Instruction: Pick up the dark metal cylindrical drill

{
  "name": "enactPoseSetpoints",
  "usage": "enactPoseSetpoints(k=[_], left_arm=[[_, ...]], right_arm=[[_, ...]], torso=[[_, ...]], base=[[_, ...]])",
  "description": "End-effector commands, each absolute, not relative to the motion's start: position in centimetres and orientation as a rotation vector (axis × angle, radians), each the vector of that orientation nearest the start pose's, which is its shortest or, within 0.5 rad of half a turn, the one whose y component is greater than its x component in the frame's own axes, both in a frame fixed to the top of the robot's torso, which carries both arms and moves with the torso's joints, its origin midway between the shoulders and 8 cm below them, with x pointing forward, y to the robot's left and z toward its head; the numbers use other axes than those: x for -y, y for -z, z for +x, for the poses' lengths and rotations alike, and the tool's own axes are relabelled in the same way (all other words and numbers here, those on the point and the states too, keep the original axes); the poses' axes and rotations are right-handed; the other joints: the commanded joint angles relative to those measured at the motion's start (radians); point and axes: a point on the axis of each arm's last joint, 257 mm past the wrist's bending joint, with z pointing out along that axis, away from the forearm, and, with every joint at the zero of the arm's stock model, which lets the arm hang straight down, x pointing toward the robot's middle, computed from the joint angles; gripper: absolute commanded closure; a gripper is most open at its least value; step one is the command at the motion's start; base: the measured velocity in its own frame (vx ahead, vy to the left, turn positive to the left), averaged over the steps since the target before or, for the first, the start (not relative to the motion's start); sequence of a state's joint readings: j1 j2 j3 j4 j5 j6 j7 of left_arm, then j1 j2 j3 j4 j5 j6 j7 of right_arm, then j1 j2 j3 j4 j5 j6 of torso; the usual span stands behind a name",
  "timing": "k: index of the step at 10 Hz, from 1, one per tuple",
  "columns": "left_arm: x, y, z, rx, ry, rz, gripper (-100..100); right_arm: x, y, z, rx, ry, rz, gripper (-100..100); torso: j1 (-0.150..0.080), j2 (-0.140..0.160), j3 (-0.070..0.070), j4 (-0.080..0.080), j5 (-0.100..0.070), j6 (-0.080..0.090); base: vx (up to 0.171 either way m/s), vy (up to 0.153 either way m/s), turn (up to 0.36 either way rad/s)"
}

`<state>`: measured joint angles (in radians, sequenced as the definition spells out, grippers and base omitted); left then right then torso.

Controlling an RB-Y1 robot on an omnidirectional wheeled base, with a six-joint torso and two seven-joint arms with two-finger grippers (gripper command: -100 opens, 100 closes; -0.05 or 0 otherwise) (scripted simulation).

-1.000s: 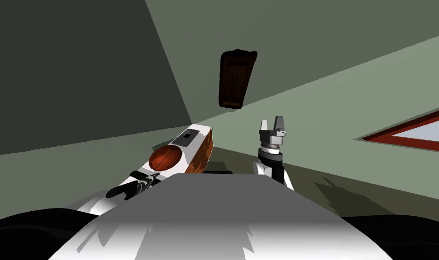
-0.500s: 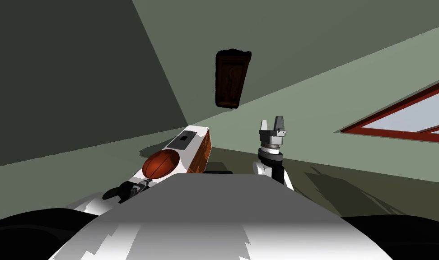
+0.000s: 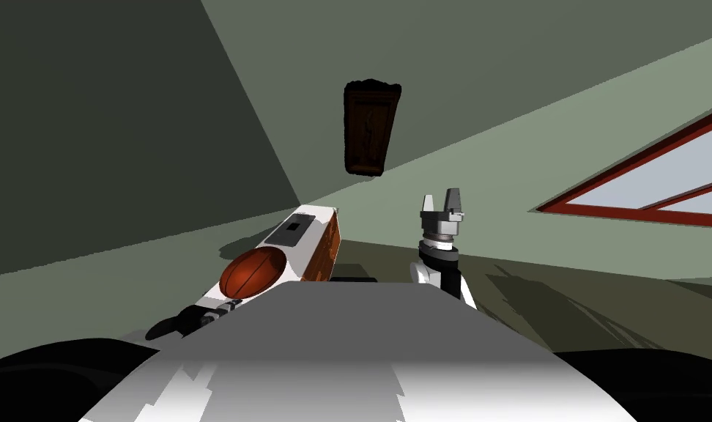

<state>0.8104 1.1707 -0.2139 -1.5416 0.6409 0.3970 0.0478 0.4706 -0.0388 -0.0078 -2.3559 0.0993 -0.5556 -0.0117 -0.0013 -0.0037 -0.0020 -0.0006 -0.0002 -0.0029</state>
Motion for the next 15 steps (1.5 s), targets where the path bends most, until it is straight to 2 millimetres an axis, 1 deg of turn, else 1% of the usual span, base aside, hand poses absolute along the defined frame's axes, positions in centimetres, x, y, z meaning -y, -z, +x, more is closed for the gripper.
enactPoseSetpoints(k=[1,3,4,5,6,7,8,10,11,12,13,14,15], left_arm=[[-60.9,45.9,3.8,-2.169,-0.158,-1.771,-100],[-60.7,46.0,3.7,-2.175,-0.149,-1.778,-100],[-61.2,46.3,2.1,-2.164,-0.153,-1.794,-100],[-61.0,46.4,2.1,-2.163,-0.145,-1.803,-100],[-61.7,46.6,0.4,-2.146,-0.153,-1.818,-100],[-61.5,46.7,0.5,-2.15,-0.147,-1.82,-100],[-62.2,46.8,-1.2,-2.128,-0.161,-1.835,-100],[-62.0,46.8,-1.2,-2.126,-0.149,-1.844,-100],[-62.7,46.9,-2.9,-2.108,-0.166,-1.85,-100],[-62.6,46.9,-2.8,-2.102,-0.159,-1.86,-100],[-63.4,46.8,-4.6,-2.076,-0.18,-1.869,-100],[-63.3,46.8,-4.5,-2.075,-0.175,-1.873,-100],[-64.2,46.7,-6.3,-2.045,-0.201,-1.882,-100]], right_arm=[[25.4,-7.4,32.0,-0.589,-1.288,0.443,0],[25.4,-7.4,32.0,-0.589,-1.288,0.443,0],[25.4,-7.4,32.0,-0.589,-1.288,0.443,0],[25.4,-7.4,32.0,-0.589,-1.288,0.443,0],[25.4,-7.4,32.0,-0.589,-1.288,0.443,0],[25.4,-7.4,32.0,-0.589,-1.288,0.443,0],[25.4,-7.4,32.0,-0.589,-1.288,0.443,0],[25.4,-7.4,32.0,-0.589,-1.288,0.443,0],[25.4,-7.4,32.0,-0.589,-1.288,0.443,0],[25.4,-7.4,32.0,-0.589,-1.288,0.443,0],[25.4,-7.4,32.0,-0.589,-1.288,0.443,0],[25.4,-7.4,32.0,-0.589,-1.288,0.443,0],[25.4,-7.4,32.0,-0.589,-1.288,0.443,0]], torso=[[0.0,0.0,0.0,0.0,0.0,0.0],[0.0,0.0,0.0,0.0,0.0,0.0],[0.001,0.001,0.0,0.0,0.0,0.0],[0.0,0.0,0.0,0.0,0.0,0.0],[0.0,0.0,0.0,0.0,0.0,0.0],[0.0,0.0,0.0,0.0,0.0,0.0],[0.0,0.0,0.0,0.0,0.0,0.0],[0.0,0.0,0.0,0.0,0.0,0.0],[0.001,0.0,0.0,0.0,0.0,0.0],[0.001,0.0,0.0,0.0,0.0,0.001],[0.001,0.0,0.0,0.0,0.0,0.0],[0.002,0.0,0.0,0.0,0.001,0.001],[0.004,0.0,0.0,0.0,0.002,0.0]], base=[[0.029,-0.026,-0.139],[0.018,-0.009,-0.024],[0.022,-0.017,-0.122],[0.02,-0.015,-0.076],[0.026,-0.023,-0.125],[0.027,-0.017,-0.061],[0.037,-0.019,-0.113],[0.021,-0.011,-0.033],[0.017,-0.019,-0.151],[0.019,-0.014,-0.065],[0.028,-0.022,-0.121],[0.028,-0.019,-0.049],[0.031,-0.015,-0.132]])
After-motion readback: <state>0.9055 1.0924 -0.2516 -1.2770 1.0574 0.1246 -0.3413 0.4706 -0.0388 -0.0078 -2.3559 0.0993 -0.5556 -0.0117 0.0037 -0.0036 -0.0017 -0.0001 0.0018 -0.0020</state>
